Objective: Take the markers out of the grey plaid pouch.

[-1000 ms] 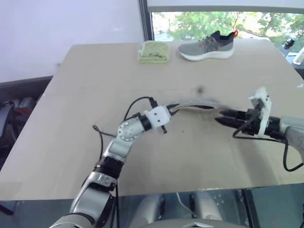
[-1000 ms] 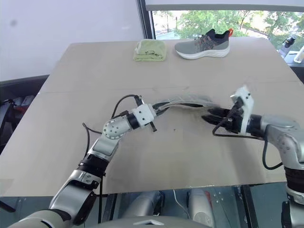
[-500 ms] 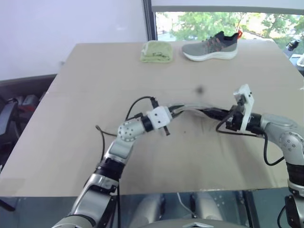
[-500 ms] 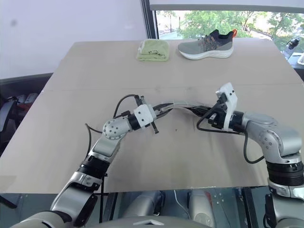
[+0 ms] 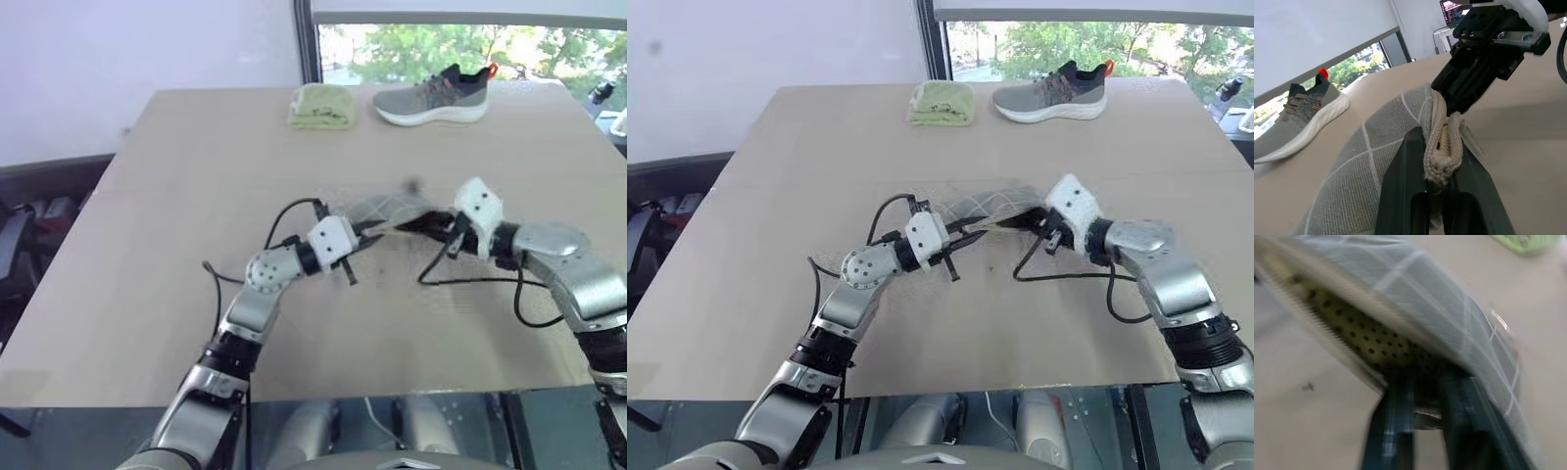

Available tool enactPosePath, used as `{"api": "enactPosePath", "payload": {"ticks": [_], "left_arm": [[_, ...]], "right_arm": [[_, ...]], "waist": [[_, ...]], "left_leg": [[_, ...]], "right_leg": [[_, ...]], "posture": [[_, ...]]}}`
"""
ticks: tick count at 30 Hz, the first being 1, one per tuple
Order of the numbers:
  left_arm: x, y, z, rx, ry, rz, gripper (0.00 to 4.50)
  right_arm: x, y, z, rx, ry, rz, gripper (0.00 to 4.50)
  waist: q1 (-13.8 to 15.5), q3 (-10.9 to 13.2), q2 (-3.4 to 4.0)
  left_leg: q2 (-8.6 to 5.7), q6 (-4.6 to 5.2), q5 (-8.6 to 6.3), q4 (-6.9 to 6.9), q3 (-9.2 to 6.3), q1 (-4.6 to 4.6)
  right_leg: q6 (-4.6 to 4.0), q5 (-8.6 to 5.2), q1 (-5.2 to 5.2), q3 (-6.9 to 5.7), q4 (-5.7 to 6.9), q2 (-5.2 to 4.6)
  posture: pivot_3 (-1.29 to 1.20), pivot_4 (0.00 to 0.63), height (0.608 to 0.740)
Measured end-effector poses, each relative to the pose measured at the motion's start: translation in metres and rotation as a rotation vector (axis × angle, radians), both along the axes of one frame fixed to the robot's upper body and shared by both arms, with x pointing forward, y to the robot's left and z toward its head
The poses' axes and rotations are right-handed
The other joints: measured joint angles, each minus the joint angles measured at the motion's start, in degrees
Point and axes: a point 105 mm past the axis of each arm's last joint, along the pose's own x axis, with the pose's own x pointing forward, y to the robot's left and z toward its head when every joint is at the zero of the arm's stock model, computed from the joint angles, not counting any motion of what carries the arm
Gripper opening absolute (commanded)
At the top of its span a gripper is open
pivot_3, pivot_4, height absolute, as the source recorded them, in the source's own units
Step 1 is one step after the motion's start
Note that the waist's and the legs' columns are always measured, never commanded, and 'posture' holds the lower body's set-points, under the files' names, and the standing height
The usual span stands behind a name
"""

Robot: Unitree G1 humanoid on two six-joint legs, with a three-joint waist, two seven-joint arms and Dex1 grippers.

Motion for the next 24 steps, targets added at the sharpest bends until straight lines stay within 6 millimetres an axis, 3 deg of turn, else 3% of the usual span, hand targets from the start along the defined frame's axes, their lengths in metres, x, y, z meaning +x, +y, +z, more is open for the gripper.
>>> {"api": "enactPosePath", "payload": {"ticks": [5,12,19,20,23,24], "left_arm": [[0.001,-0.002,-0.003,-0.016,0.061,0.001,0.0],[-0.001,-0.004,0.005,-0.072,0.094,-0.01,0.0],[0.002,-0.002,0.007,-0.096,0.112,-0.001,0.0],[0.002,-0.001,0.007,-0.097,0.112,0.002,0.0],[0.003,0.002,0.008,-0.094,0.11,0.009,0.0],[0.003,0.003,0.008,-0.093,0.11,0.009,0.0]], "right_arm": [[-0.002,0.008,0.001,-0.17,-0.153,0.085,4.47],[0.003,0.006,-0.006,-0.268,-0.215,0.084,4.47],[-0.002,0.011,0.011,-0.001,-0.08,0.066,4.47],[-0.004,0.01,0.014,0.022,-0.066,0.068,3.98],[-0.016,0.001,0.021,0.196,0.083,0.079,3.2],[-0.018,-0.003,0.025,0.257,0.127,0.072,2.68]], "waist": [[0.0,0.0,-0.01],[0.1,0.0,-0.03],[0.1,0.0,-0.05],[0.2,0.0,-0.05],[0.3,0.0,-0.07],[0.3,0.0,-0.07]], "left_leg": [[0.0,0.0,0.0,0.02,0.0,0.0],[0.0,-0.01,0.0,0.03,-0.02,0.0],[0.0,0.0,0.0,0.03,-0.03,0.0],[0.0,0.0,0.0,0.03,-0.05,0.0],[-0.01,0.0,0.0,0.03,-0.12,-0.02],[-0.01,0.0,0.0,0.03,-0.11,-0.02]], "right_leg": [[0.0,0.0,0.0,-0.01,0.0,0.04],[0.0,0.0,0.01,-0.01,-0.01,0.04],[0.0,0.0,0.04,0.0,-0.02,0.03],[0.0,0.0,0.05,-0.02,-0.03,0.03],[0.0,0.0,0.07,-0.07,-0.07,0.0],[-0.01,0.0,0.08,-0.05,-0.06,-0.03]], "posture": [[0.0,0.15,0.74],[0.0,0.15,0.74],[0.0,0.15,0.74],[0.0,0.15,0.74],[0.0,0.15,0.74],[0.0,0.15,0.74]]}}
